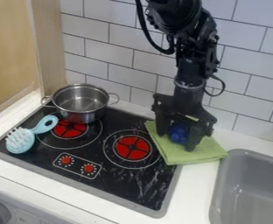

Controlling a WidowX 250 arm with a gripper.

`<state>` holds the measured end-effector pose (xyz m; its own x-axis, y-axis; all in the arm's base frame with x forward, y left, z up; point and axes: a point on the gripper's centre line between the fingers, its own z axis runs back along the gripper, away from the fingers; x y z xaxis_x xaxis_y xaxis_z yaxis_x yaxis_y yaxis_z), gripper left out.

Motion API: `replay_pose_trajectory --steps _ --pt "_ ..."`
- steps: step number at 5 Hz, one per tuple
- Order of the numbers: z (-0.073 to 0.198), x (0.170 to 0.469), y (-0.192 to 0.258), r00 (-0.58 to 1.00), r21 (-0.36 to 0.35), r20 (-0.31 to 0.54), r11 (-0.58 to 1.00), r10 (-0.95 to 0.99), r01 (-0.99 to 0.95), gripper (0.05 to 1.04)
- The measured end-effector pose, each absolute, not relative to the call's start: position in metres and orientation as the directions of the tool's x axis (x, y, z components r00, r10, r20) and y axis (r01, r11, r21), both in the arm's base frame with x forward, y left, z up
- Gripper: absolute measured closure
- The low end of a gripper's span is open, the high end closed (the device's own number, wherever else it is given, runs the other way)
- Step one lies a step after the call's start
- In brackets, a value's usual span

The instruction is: Move grapes to the top of the green tablecloth

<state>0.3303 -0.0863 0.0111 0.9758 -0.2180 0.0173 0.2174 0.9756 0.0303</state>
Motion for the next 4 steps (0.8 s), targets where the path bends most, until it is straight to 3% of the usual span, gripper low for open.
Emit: replay_pose_trajectory --steps 1,4 --pt "0.020 0.331 -0.083 0.979 0.048 0.038 0.978 -0.203 0.201 0.068" --pt "0.049 0.326 -0.080 0.980 0.000 0.081 0.984 -0.180 0.180 0.083"
